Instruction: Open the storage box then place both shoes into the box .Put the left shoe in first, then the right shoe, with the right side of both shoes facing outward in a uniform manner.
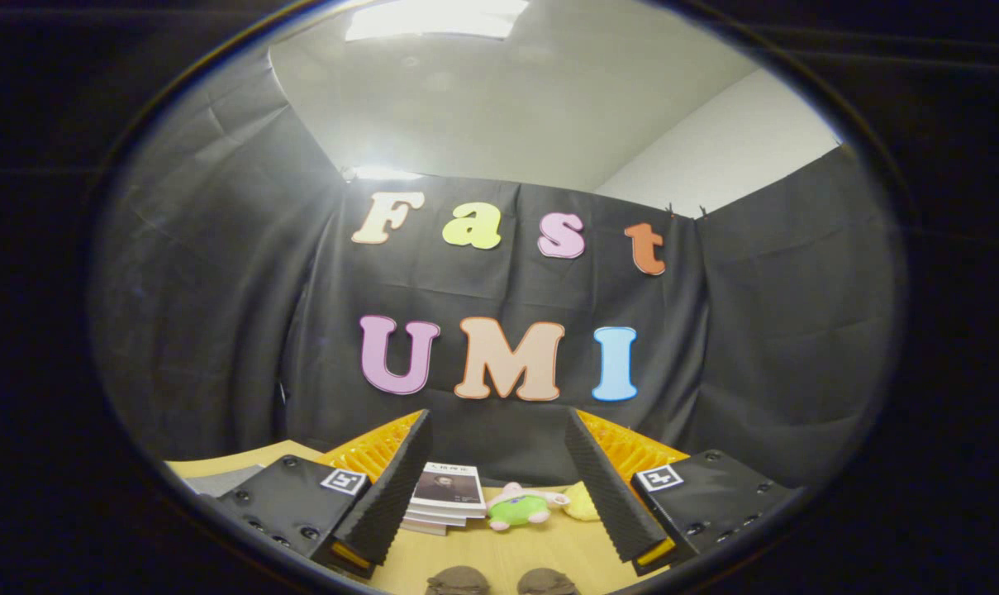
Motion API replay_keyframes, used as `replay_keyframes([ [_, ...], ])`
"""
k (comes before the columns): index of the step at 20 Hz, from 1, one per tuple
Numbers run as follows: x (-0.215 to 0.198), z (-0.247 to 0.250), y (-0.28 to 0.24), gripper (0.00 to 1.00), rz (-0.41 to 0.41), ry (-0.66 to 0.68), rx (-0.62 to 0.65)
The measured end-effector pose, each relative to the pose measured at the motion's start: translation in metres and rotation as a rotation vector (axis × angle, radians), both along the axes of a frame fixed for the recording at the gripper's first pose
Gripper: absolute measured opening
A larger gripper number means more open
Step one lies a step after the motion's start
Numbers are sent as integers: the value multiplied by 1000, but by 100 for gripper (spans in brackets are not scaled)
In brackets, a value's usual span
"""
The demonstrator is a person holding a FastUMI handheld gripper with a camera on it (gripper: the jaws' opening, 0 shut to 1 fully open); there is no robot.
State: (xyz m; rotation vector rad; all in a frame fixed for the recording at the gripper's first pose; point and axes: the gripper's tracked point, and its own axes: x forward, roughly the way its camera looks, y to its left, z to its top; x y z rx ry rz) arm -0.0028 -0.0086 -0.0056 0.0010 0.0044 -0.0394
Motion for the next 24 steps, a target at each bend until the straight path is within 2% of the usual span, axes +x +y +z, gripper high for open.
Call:
replay_keyframes([
  [6,-1,-7,7,100,29,-2,11],
  [13,-7,-57,24,100,99,141,121],
  [21,-22,-126,64,99,225,394,455],
  [24,-36,-154,91,99,305,519,578],
])
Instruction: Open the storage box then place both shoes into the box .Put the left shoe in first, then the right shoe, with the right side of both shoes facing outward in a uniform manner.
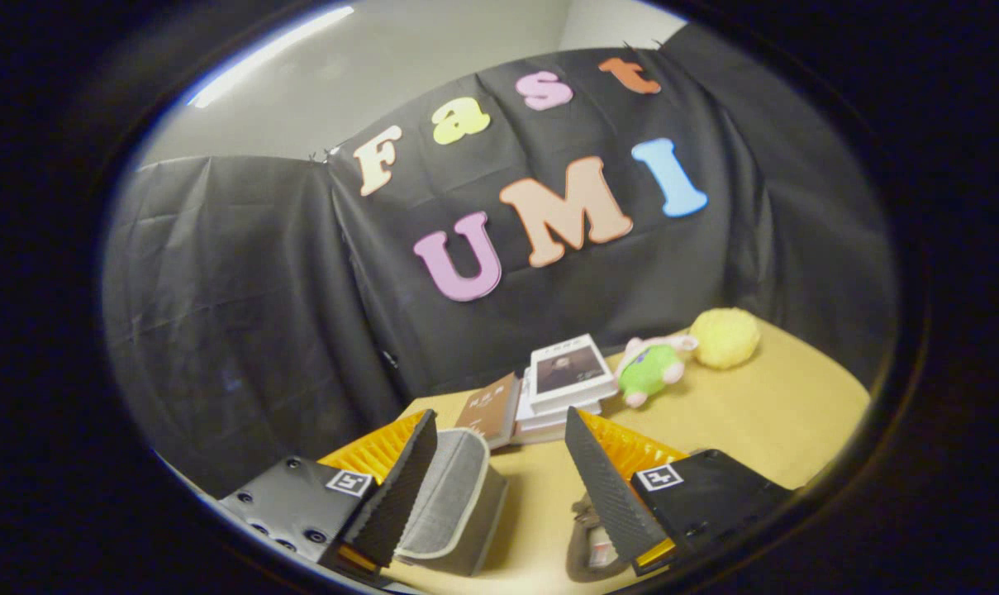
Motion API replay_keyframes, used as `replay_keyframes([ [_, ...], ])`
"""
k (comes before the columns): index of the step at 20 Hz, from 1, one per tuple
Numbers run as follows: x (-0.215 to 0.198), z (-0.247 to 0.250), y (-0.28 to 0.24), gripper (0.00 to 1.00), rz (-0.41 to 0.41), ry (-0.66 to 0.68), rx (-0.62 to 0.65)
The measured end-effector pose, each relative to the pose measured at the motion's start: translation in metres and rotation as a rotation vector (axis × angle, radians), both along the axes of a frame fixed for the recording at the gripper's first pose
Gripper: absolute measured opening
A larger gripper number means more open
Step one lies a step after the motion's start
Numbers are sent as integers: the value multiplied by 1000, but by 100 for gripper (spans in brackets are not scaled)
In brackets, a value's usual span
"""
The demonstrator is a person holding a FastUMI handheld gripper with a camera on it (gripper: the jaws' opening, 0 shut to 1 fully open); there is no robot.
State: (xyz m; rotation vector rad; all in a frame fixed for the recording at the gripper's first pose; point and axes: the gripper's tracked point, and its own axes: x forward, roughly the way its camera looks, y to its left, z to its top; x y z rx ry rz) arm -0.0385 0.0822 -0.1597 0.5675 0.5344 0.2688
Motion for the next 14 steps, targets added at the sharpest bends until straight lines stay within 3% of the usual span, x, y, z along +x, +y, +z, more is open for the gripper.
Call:
replay_keyframes([
  [5,-23,-44,34,99,82,206,204],
  [14,-54,-95,89,99,159,449,523],
])
